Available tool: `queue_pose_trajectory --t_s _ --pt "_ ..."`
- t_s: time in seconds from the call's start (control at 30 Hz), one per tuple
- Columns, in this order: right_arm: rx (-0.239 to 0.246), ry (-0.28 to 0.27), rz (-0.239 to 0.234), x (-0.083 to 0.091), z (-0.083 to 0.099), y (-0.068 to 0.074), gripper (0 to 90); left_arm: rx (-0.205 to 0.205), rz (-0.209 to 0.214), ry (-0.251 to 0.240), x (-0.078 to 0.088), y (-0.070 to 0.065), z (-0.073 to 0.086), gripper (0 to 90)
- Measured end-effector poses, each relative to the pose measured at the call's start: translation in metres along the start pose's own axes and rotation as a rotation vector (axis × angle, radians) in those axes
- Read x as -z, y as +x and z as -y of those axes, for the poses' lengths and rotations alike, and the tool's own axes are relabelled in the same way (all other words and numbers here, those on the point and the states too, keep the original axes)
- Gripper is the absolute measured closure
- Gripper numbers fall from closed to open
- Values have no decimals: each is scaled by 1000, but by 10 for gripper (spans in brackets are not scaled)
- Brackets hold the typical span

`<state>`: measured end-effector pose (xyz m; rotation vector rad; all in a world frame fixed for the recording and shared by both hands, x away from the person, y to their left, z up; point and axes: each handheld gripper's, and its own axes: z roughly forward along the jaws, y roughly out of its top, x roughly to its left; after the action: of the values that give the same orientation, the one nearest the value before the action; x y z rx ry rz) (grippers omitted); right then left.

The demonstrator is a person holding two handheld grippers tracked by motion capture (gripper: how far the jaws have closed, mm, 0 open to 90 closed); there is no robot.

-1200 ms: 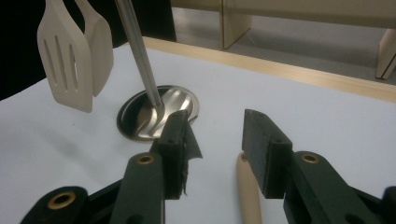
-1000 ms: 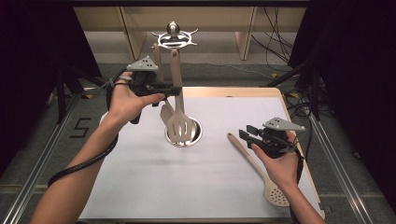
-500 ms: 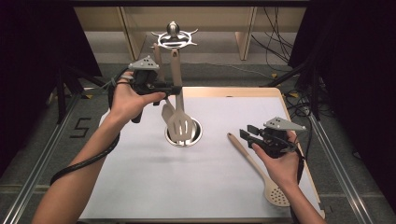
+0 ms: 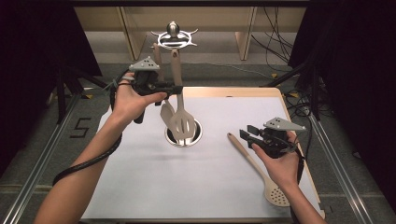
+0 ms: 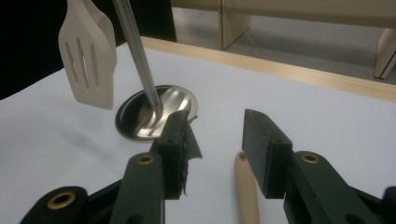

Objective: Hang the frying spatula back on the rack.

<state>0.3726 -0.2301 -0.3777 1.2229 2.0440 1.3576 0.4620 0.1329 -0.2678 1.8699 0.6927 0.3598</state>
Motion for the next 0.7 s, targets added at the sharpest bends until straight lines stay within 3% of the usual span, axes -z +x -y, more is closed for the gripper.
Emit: queue_pose_trajectory --t_s 0.03,0.4,0.7 --pt "-15 6 -1 1 0 1 618 0 -4 -2 0 0 0 753" --pt "0 1 -2 -1 1 0 618 4 -31 -18 0 1 6 692" --pt "-14 -1 -9 -2 1 1 616 -23 -67 -90 16 -7 12 515"
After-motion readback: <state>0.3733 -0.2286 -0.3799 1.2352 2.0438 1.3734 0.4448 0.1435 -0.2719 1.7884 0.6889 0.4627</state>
